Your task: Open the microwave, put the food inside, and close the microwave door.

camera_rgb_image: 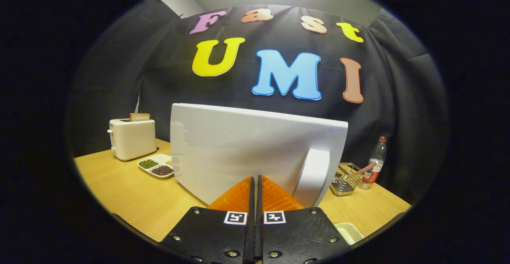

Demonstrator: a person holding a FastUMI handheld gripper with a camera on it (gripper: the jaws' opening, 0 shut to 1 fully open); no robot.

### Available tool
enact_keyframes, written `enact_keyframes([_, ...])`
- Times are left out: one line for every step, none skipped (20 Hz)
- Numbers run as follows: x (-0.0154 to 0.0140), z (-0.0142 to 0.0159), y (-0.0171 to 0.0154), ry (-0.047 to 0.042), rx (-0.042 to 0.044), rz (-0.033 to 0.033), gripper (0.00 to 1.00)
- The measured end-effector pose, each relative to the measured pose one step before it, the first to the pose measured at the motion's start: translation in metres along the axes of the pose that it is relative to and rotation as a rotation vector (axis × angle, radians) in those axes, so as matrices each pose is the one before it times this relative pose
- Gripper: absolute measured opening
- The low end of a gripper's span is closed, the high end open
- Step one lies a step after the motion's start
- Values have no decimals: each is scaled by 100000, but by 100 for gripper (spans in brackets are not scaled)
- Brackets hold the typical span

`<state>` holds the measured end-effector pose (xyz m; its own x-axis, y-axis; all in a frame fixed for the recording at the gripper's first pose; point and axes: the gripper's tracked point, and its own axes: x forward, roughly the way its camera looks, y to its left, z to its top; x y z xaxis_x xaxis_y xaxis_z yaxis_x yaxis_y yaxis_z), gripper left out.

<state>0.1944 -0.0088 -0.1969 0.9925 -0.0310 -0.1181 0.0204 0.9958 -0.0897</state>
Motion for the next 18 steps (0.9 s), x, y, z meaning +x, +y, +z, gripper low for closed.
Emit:
enact_keyframes([457,40,-209,-170,-1591,-959,1])
enact_keyframes([509,-70,-131,92,-1494,-752,1])
enact_keyframes([550,195,-194,-311,-898,-870,1])
enact_keyframes([584,-16,-119,302,-725,-793,1])
enact_keyframes([576,-211,-78,1185,-408,-462,1])
enact_keyframes([626,2,-165,559,-357,-905,1])
enact_keyframes([664,31,-292,409,-677,-1031,1])
enact_keyframes([750,35,-245,206,-473,-1031,1])
enact_keyframes([664,37,-137,202,-550,-875,1])
enact_keyframes([902,-14,-185,227,-633,-991,1])
enact_keyframes([811,-29,-133,433,-656,-806,1])
enact_keyframes([829,-49,-112,766,-420,-677,1])
enact_keyframes([709,75,-119,399,-167,-617,1])
enact_keyframes([609,-81,-121,717,-1035,-1031,1])
enact_keyframes([163,12,61,-354,-755,-375,1])
enact_keyframes([369,212,232,-1458,-2564,169,2])
enact_keyframes([-90,-321,169,667,-449,-63,3])
enact_keyframes([321,193,-40,-776,-110,-1143,3])
